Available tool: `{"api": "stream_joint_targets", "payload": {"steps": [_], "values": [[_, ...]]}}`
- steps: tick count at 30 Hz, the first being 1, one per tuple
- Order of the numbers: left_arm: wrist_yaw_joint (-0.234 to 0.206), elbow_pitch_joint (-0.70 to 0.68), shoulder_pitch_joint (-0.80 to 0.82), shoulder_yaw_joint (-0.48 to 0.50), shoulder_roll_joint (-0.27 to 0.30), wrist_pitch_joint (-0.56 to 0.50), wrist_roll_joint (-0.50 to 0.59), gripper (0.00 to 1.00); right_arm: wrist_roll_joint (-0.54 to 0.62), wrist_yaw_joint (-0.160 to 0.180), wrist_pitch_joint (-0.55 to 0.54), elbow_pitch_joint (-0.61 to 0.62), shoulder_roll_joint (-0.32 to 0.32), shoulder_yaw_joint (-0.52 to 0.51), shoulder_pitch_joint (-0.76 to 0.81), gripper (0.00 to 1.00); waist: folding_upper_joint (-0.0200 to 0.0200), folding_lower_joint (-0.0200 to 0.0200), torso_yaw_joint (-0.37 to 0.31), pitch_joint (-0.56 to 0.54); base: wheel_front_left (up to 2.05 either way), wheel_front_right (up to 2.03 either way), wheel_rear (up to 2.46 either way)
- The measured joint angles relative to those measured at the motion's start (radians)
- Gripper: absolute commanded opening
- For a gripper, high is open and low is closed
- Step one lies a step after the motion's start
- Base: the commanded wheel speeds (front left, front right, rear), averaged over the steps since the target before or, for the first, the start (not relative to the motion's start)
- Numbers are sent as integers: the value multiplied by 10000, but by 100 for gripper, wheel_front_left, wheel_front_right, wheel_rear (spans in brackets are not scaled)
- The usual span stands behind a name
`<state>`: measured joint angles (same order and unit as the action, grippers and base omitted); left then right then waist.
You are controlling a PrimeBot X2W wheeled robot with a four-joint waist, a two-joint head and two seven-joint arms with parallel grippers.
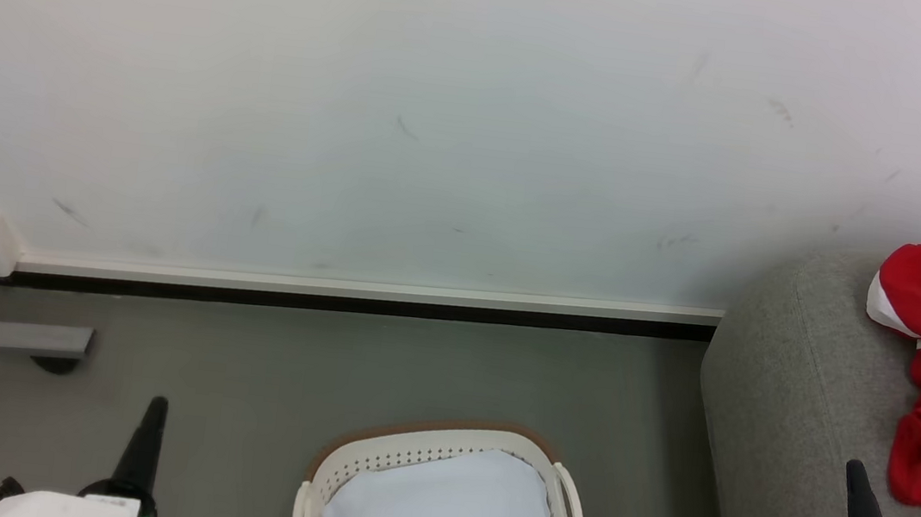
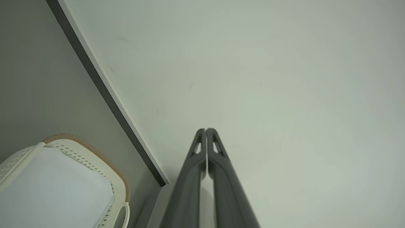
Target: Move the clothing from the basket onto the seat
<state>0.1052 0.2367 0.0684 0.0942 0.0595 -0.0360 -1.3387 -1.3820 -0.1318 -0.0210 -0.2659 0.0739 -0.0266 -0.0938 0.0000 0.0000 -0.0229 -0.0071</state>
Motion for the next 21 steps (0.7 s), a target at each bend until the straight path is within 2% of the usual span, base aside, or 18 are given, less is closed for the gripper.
{"api": "stream_joint_targets", "payload": {"steps": [21], "values": [[98,40,259,121,-63,-437,-1461,0,-1344,0,-416,71,-52,-380,-72,0,0,0,120,37,0,0,0]]}}
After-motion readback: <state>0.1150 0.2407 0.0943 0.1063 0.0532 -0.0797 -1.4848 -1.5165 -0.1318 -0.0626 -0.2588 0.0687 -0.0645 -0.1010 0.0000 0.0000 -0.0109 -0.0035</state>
